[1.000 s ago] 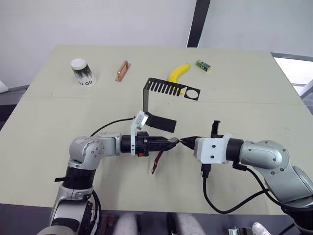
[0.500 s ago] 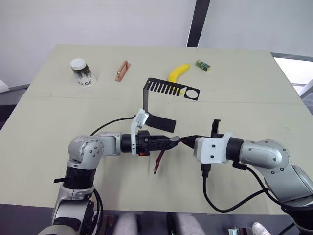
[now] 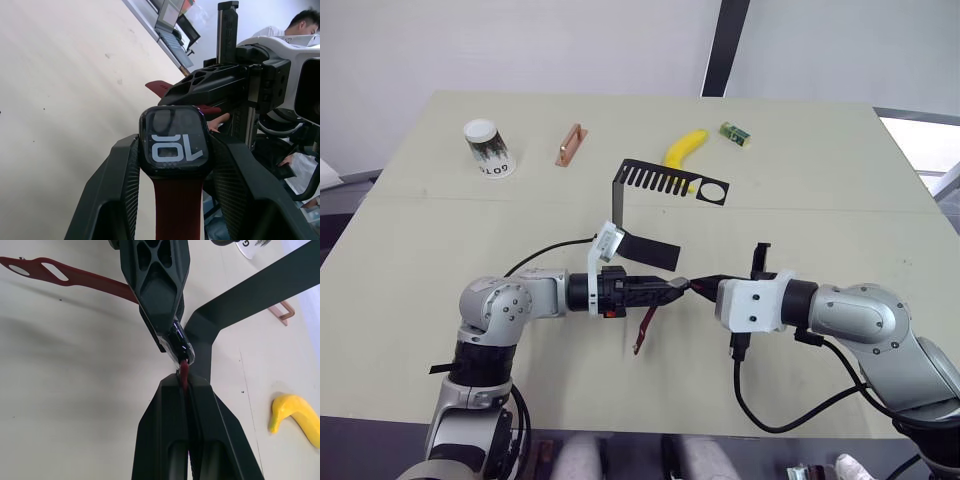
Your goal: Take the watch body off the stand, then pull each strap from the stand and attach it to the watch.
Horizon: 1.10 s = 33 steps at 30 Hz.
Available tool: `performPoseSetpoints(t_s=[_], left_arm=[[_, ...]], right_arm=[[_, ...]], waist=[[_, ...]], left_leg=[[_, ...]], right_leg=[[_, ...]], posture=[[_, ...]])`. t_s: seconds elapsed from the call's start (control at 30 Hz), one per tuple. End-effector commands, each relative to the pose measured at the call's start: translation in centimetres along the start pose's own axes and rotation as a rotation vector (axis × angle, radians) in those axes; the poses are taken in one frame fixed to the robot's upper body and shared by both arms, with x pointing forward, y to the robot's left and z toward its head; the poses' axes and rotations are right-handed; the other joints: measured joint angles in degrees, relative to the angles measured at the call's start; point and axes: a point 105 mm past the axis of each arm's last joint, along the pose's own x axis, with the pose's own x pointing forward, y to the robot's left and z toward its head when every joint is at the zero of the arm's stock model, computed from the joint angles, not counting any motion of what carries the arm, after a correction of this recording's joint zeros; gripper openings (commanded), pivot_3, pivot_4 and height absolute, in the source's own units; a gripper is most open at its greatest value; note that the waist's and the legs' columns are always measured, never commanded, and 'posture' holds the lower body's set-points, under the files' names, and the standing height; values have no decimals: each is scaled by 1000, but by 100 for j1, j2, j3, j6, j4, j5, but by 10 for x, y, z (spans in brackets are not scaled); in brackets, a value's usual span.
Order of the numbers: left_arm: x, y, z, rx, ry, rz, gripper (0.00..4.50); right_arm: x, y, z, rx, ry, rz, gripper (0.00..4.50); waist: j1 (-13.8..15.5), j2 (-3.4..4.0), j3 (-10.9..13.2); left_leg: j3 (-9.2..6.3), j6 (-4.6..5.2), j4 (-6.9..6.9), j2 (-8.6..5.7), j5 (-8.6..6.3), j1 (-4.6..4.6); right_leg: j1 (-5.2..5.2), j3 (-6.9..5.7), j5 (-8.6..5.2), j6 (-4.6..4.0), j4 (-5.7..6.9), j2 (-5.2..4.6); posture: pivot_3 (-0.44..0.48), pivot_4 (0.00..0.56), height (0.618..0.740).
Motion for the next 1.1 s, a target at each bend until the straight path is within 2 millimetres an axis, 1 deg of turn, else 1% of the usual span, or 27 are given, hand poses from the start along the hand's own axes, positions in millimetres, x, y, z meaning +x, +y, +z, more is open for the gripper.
performPoseSetpoints(t_s=[0.03,1.1], left_arm=[[6,-13,5,45,-9,-51,1595],[14,-20,7,63,-4,-76,1595]], right_arm=[[0,-3,10,-47,-32,-10,0],[2,-3,8,-52,-9,6,0]], waist=[[0,0,0],[0,0,0]], left_leg=[[0,0,0,0,0,0],[0,0,0,0,0,0]], right_leg=[[0,0,0,0,0,0],[0,0,0,0,0,0]], posture=[[0,150,740],[0,150,740]])
